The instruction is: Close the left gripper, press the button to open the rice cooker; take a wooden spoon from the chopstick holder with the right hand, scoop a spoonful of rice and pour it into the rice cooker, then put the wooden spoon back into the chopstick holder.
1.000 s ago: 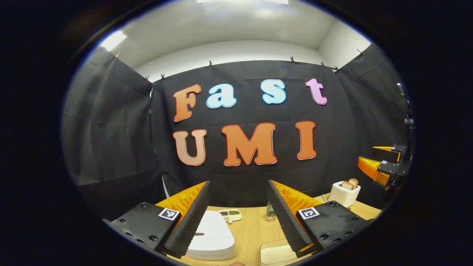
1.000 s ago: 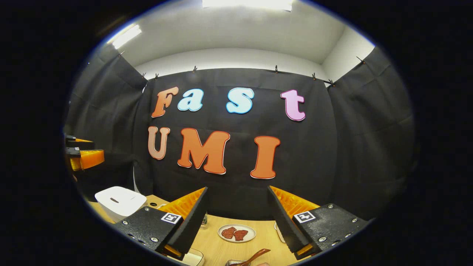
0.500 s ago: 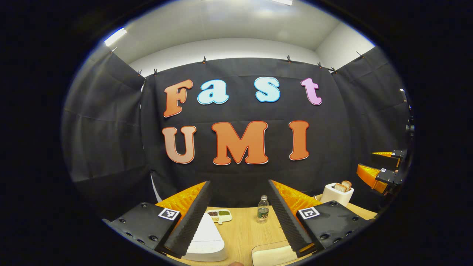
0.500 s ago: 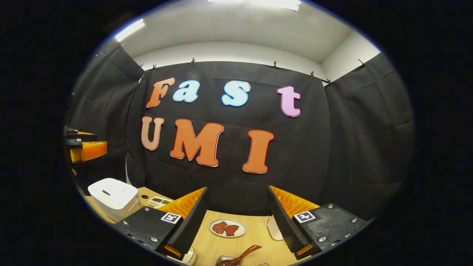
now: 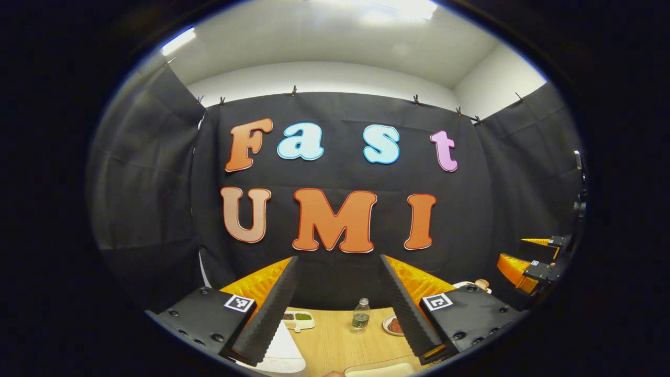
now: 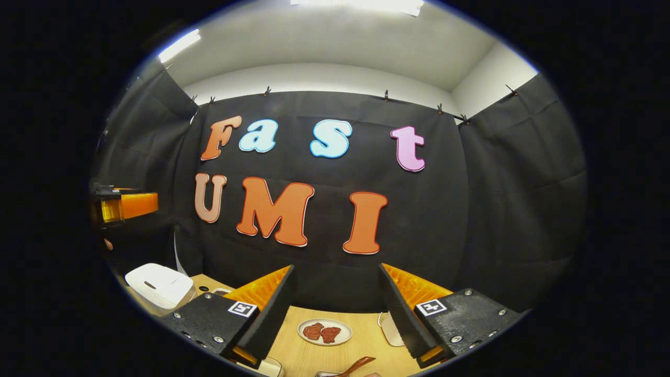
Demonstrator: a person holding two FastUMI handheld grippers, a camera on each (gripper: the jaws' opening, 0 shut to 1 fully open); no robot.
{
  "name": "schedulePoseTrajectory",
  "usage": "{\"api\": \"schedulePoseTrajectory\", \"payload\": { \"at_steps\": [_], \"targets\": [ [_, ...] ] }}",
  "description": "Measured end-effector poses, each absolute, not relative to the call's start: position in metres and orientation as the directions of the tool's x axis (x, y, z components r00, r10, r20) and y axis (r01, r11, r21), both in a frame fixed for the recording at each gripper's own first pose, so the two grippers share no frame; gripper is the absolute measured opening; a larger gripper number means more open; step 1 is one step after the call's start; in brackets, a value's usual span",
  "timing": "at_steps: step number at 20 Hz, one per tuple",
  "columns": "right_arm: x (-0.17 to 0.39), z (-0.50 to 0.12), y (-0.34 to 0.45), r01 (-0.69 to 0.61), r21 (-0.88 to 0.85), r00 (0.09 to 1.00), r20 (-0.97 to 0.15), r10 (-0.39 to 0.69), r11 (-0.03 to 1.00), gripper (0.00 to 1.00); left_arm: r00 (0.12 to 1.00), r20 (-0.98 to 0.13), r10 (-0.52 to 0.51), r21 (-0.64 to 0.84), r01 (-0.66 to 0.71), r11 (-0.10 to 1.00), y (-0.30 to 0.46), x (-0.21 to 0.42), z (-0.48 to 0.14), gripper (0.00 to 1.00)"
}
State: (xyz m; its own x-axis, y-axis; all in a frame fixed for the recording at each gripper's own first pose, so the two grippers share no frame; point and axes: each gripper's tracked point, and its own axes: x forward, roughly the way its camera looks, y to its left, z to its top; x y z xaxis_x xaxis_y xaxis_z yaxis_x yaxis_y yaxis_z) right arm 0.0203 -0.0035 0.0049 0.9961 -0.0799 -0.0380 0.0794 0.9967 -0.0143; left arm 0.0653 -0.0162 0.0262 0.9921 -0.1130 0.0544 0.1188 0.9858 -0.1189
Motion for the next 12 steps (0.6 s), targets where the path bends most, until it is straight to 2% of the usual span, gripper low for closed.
{"api": "schedulePoseTrajectory", "payload": {
  "at_steps": [2,5,6,7,9,12],
  "targets": [
    [0.019,0.000,-0.002,0.079,-0.018,0.996,-0.047,-0.079,0.997,0.97,0.992,0.012,-0.123,-0.111,0.124,0.986,-0.018,0.067,0.013,0.98],
    [0.016,-0.007,-0.011,0.104,-0.006,0.992,-0.069,-0.104,0.995,0.95,0.990,-0.041,-0.135,-0.078,0.132,0.988,-0.019,0.069,0.002,1.00],
    [0.016,-0.007,-0.013,0.113,0.000,0.991,-0.077,-0.112,0.994,0.97,0.990,-0.052,-0.133,-0.068,0.130,0.989,-0.016,0.071,0.001,0.98],
    [0.016,-0.006,-0.018,0.126,-0.001,0.989,-0.075,-0.126,0.992,0.95,0.991,-0.056,-0.123,-0.061,0.119,0.991,-0.011,0.071,0.001,0.96],
    [0.014,-0.003,-0.027,0.148,-0.008,0.987,-0.066,-0.149,0.989,0.95,0.994,-0.045,-0.102,-0.056,0.099,0.993,0.000,0.069,0.007,1.00],
    [0.012,-0.001,-0.032,0.159,-0.011,0.986,-0.050,-0.160,0.987,0.95,0.999,-0.031,-0.040,-0.040,0.039,0.998,0.025,0.068,0.013,0.96]
  ]
}}
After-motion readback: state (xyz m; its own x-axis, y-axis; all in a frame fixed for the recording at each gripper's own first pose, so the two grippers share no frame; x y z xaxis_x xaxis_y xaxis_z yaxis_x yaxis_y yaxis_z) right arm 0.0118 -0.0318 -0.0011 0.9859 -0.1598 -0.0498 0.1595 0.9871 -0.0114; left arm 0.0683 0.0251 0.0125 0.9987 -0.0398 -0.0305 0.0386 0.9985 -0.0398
